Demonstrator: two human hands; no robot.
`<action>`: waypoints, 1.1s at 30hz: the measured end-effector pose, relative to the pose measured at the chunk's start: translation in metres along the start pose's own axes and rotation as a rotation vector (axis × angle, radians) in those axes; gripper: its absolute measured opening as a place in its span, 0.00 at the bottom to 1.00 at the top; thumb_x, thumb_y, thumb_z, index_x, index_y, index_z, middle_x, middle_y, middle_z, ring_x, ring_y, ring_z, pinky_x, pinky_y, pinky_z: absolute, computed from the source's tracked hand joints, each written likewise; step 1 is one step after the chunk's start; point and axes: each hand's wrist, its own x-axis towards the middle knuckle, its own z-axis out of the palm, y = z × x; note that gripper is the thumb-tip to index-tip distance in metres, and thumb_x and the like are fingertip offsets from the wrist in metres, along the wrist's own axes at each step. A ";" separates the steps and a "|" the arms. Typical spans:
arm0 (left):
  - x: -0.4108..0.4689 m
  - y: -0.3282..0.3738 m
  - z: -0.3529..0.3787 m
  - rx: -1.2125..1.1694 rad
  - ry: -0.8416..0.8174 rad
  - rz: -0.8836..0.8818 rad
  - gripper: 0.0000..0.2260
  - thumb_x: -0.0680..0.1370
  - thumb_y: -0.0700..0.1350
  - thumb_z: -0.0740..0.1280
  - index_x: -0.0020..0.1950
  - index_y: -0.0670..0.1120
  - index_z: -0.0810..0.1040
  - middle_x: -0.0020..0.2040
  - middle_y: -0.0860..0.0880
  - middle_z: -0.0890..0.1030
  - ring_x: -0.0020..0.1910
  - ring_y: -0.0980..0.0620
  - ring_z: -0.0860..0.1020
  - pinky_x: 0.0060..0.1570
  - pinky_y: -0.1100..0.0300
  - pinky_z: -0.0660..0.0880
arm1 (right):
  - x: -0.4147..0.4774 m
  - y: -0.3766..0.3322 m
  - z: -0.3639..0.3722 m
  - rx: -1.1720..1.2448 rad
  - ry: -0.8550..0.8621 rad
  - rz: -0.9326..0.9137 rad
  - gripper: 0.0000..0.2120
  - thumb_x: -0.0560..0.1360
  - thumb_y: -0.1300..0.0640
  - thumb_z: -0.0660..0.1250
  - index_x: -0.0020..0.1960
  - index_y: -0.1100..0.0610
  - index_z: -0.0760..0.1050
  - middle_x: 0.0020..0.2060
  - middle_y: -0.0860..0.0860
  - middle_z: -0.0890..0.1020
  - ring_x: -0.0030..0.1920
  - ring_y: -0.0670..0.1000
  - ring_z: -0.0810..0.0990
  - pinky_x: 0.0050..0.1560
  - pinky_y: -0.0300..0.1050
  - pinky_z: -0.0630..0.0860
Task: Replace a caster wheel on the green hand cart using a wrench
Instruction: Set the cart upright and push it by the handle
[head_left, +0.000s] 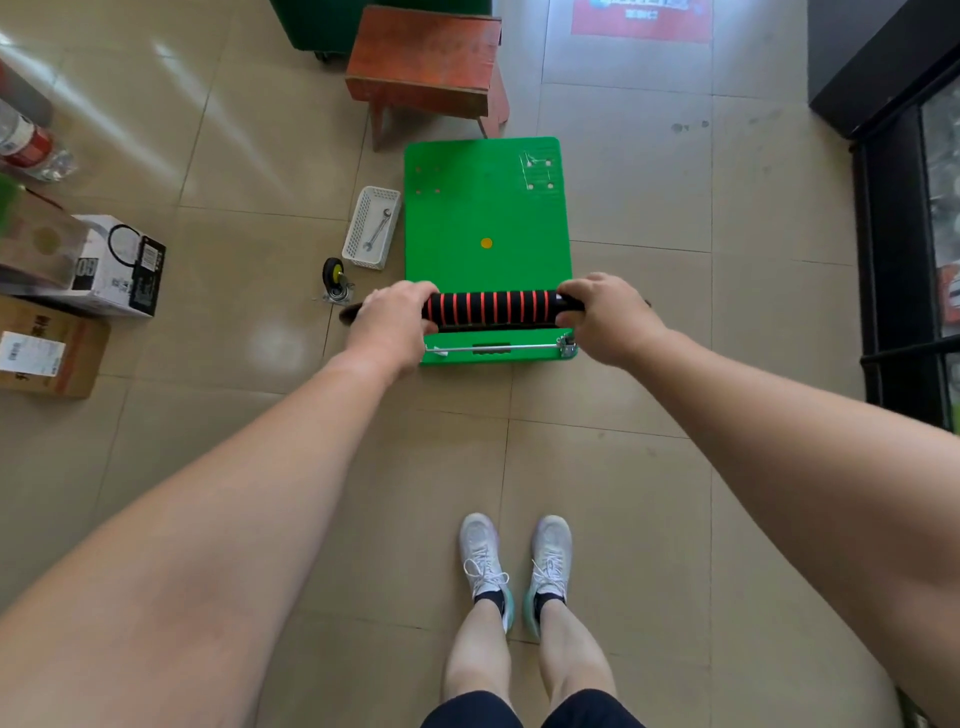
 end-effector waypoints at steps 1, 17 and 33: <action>0.007 0.000 -0.002 0.006 0.006 0.002 0.14 0.81 0.39 0.70 0.66 0.49 0.77 0.60 0.46 0.80 0.61 0.42 0.76 0.65 0.42 0.74 | 0.007 -0.001 -0.003 -0.001 0.002 0.005 0.10 0.79 0.53 0.67 0.59 0.55 0.79 0.50 0.55 0.77 0.50 0.57 0.74 0.50 0.48 0.71; -0.062 0.000 0.032 0.032 0.029 0.004 0.18 0.80 0.39 0.70 0.69 0.48 0.74 0.61 0.47 0.78 0.62 0.43 0.75 0.71 0.47 0.67 | -0.063 0.000 0.023 0.034 -0.033 0.024 0.10 0.78 0.55 0.68 0.59 0.54 0.79 0.46 0.52 0.76 0.49 0.56 0.74 0.47 0.45 0.66; -0.210 -0.006 0.098 0.140 -0.089 0.036 0.19 0.81 0.40 0.68 0.71 0.53 0.72 0.65 0.53 0.77 0.66 0.49 0.74 0.73 0.54 0.62 | -0.212 0.000 0.070 0.023 -0.171 0.032 0.15 0.74 0.54 0.73 0.60 0.51 0.82 0.52 0.51 0.82 0.54 0.55 0.78 0.57 0.47 0.73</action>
